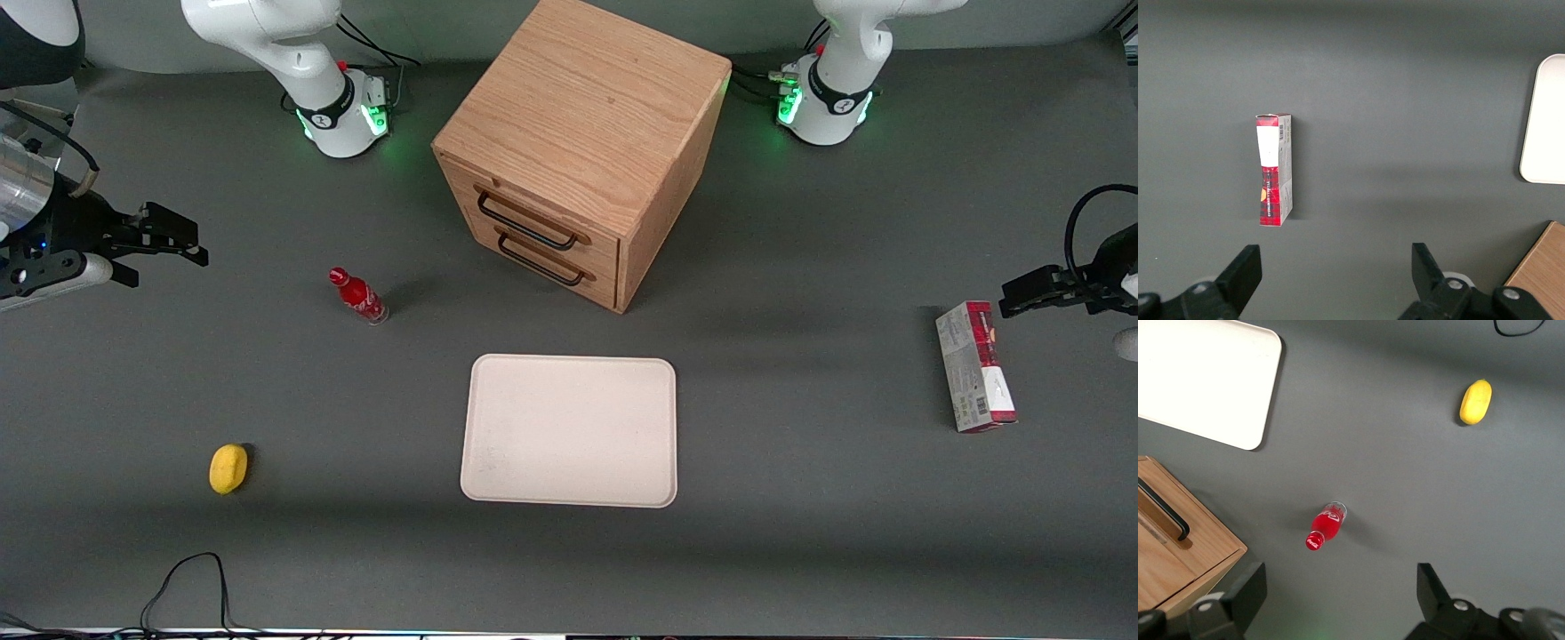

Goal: Open upper drawer

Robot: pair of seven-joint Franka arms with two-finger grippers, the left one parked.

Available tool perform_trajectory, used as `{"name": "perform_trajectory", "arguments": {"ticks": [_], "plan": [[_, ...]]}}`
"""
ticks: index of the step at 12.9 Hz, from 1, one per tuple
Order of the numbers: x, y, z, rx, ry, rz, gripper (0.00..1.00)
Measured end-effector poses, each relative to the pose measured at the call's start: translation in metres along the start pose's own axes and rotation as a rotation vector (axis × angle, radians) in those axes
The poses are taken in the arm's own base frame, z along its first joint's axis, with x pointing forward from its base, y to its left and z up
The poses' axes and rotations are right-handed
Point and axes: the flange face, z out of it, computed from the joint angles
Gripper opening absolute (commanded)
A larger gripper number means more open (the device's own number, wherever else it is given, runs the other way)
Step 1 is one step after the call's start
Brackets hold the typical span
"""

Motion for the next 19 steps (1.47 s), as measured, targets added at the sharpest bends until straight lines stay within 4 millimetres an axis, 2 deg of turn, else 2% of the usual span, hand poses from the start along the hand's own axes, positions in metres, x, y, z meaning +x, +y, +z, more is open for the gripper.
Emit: {"name": "perform_trajectory", "arguments": {"ticks": [2,4,5,9,11,14,17,19], "plan": [[0.004,-0.012,0.002,0.010,-0.002,-0.031,1.00],[0.010,-0.039,0.007,0.014,-0.012,-0.082,1.00],[0.013,-0.056,0.010,0.015,-0.017,-0.115,1.00],[0.034,-0.152,0.020,0.060,-0.023,-0.338,1.00],[0.046,-0.177,0.029,0.101,-0.048,-0.454,1.00],[0.063,-0.208,0.059,0.154,-0.102,-0.610,1.00],[0.072,-0.259,0.099,0.200,-0.154,-0.812,1.00],[0.074,-0.288,0.125,0.233,-0.191,-0.872,1.00]]}}
